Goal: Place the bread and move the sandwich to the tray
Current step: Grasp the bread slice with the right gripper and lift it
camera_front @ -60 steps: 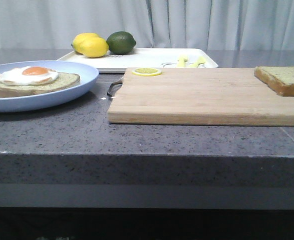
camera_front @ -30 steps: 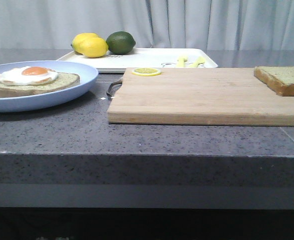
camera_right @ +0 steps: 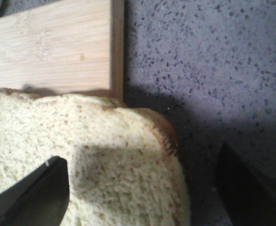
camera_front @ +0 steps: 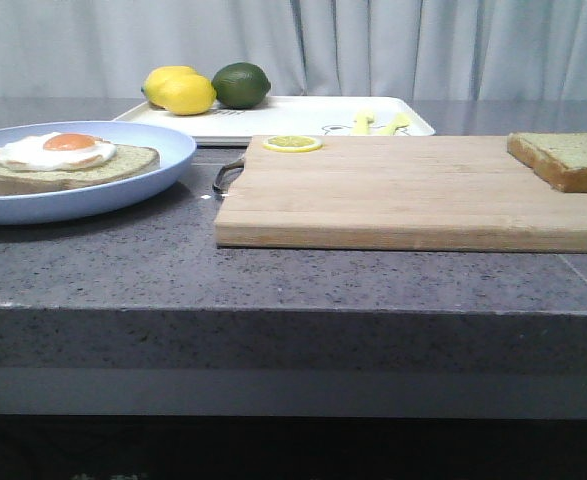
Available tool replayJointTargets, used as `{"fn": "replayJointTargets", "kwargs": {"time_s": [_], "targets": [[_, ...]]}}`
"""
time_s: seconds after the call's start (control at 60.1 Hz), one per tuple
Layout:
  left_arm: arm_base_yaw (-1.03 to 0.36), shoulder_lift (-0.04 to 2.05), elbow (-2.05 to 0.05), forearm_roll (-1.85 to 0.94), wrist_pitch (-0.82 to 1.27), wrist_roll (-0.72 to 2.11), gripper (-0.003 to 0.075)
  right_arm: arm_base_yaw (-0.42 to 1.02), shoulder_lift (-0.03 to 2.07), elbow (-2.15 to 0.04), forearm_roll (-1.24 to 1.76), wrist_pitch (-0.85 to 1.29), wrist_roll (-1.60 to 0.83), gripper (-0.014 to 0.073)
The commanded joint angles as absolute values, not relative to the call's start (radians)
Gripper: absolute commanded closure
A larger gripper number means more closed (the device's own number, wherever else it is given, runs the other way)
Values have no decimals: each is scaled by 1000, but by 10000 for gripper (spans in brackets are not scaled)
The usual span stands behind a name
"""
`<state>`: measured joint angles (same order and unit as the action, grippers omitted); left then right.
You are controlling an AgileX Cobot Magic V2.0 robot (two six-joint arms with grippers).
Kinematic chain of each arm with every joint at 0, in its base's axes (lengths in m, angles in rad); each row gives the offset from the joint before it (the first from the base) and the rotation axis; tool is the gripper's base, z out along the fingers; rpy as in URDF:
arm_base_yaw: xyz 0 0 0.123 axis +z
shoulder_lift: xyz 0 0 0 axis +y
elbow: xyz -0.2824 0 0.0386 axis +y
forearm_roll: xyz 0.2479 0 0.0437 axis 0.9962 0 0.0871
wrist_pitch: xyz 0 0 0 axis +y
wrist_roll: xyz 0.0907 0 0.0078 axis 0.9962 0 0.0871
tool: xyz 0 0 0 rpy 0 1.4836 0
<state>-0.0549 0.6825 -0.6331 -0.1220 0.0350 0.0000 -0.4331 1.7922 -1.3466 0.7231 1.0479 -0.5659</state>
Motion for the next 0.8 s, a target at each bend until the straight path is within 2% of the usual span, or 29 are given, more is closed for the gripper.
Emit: {"fn": "replayJointTargets", "kwargs": {"time_s": [0.0, 0.25, 0.399, 0.782], "targets": [[-55, 686, -662, -130, -65, -10, 332, -433, 1755, -1373, 758, 1074, -581, 36], [-55, 686, -662, -130, -67, -10, 332, -433, 1748, -1373, 766, 1097, -581, 463], [-55, 686, -662, -130, -67, -10, 332, -433, 1742, -1402, 774, 1136, -581, 633], [-55, 686, -662, -130, -67, -10, 333, -434, 1702, -1564, 912, 1289, -581, 650]]}}
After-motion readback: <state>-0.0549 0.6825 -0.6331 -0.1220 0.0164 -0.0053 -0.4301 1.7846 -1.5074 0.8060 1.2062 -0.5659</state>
